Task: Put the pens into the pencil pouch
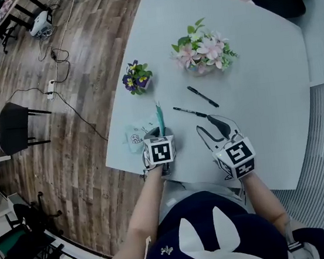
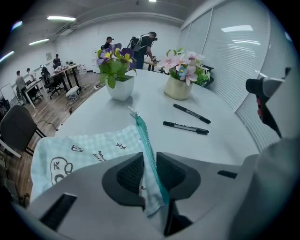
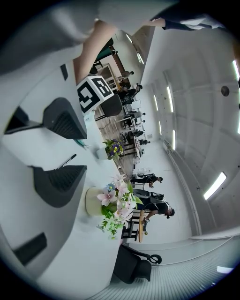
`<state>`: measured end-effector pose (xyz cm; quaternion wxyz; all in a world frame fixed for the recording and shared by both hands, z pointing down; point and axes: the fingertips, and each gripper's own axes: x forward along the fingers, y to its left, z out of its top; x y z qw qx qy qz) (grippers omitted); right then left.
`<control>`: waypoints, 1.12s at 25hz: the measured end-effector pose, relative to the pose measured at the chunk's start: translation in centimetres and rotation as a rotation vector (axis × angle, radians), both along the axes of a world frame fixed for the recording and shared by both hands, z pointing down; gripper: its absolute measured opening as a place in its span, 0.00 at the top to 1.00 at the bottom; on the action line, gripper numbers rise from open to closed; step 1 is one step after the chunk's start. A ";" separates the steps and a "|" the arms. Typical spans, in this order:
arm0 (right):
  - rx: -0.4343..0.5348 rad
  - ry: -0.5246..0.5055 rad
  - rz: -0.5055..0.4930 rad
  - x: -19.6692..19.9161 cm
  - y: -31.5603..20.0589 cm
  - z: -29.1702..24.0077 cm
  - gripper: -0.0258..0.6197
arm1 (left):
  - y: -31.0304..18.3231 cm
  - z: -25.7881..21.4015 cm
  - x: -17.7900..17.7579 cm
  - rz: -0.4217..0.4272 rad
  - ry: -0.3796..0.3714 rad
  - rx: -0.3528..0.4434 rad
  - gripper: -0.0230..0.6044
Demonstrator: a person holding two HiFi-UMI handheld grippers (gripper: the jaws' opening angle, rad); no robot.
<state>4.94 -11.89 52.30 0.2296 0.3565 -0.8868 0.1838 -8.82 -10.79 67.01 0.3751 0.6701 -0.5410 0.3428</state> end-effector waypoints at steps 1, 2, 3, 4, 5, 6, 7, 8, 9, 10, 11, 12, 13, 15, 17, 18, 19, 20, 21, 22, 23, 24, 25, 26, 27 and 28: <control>0.000 0.000 -0.002 0.0 0.0 0.0 0.69 | 0.0 -0.2 -0.1 -0.005 0.003 0.006 0.82; 0.001 0.000 -0.003 -0.1 0.0 -0.1 0.69 | 0.0 -0.4 -0.3 -0.014 0.009 0.010 0.85; 0.002 0.000 -0.003 -0.1 0.0 -0.2 0.69 | 0.0 -0.5 -0.4 -0.024 0.020 0.013 0.87; 0.003 0.000 -0.004 -0.1 0.1 -0.2 0.69 | 0.0 -0.6 -0.4 -0.033 0.035 0.014 0.89; 0.005 -0.001 -0.005 -0.2 0.1 -0.3 0.69 | 0.1 -0.8 -0.5 -0.041 0.052 0.016 0.90; 0.007 -0.002 -0.005 -0.2 0.1 -0.3 0.69 | 0.0 -1.0 -0.5 -0.046 0.067 0.019 0.90; 0.009 -0.003 -0.005 -0.2 0.1 -0.3 0.69 | 0.0 -1.2 -0.6 -0.051 0.082 0.024 0.91; 0.012 -0.004 -0.005 -0.1 0.1 -0.4 0.69 | 0.0 -1.6 -0.6 -0.054 0.098 0.032 0.91; 0.015 -0.004 -0.004 -0.1 0.2 -0.5 0.69 | -0.1 -2.0 -0.7 -0.057 0.113 0.043 0.91; 0.019 -0.005 -0.004 -0.1 0.2 -0.6 0.69 | -0.2 -2.5 -0.7 -0.060 0.129 0.055 0.91; 0.022 -0.005 -0.003 0.0 0.3 -0.7 0.69 | -0.2 -3.1 -0.8 -0.064 0.143 0.066 0.91; 0.024 -0.005 -0.002 0.0 0.3 -0.7 0.69 | -0.3 -3.6 -0.9 -0.070 0.156 0.076 0.91; 0.027 -0.005 0.000 0.1 0.4 -0.8 0.69 | -0.3 -4.1 -1.1 -0.076 0.167 0.086 0.91; 0.033 -0.007 0.006 0.3 0.4 -1.0 0.69 | -0.5 -5.2 -1.4 -0.088 0.187 0.106 0.91; 0.040 -0.009 0.011 0.5 0.4 -1.3 0.69 | -0.7 -6.6 -1.6 -0.098 0.207 0.133 0.91; 0.044 -0.009 0.013 0.5 0.5 -1.4 0.69 | -0.9 -7.4 -1.8 -0.103 0.217 0.151 0.91; 0.047 -0.009 0.014 0.6 0.5 -1.6 0.69 | -0.9 -8.2 -1.9 -0.108 0.225 0.171 0.91; 0.050 -0.009 0.015 0.6 0.6 -1.8 0.69 | -1.0 -9.0 -2.1 -0.112 0.232 0.192 0.91; 0.054 -0.009 0.017 0.7 0.7 -1.9 0.69 | -0.9 -9.9 -2.3 -0.116 0.238 0.211 0.91; 0.058 -0.009 0.018 0.7 0.8 -2.0 0.69 | -0.9 -10.7 -2.4 -0.117 0.245 0.230 0.91; 0.062 -0.009 0.019 0.8 0.8 -2.1 0.69 | -0.9 -11.5 -2.5 -0.118 0.255 0.249 0.91; 0.065 -0.009 0.021 0.9 0.8 -2.2 0.69 | -0.8 -12.3 -2.5 -0.118 0.268 0.267 0.91; 0.067 -0.009 0.022 1.0 0.8 -2.3 0.69 | -0.7 -13.0 -2.6 -0.118 0.282 0.284 0.91; 0.069 -0.010 0.023 1.1 0.9 -2.4 0.69 | -0.5 -13.7 -2.6 -0.120 0.298 0.300 0.91; 0.071 -0.010 0.024 1.1 1.0 -2.5 0.69 | -0.3 -14.4 -2.7 -0.124 0.315 0.314 0.91; 0.073 -0.010 0.023 1.2 1.1 -2.6 0.69 | -0.1 -15.1 -2.8 -0.127 0.332 0.327 0.91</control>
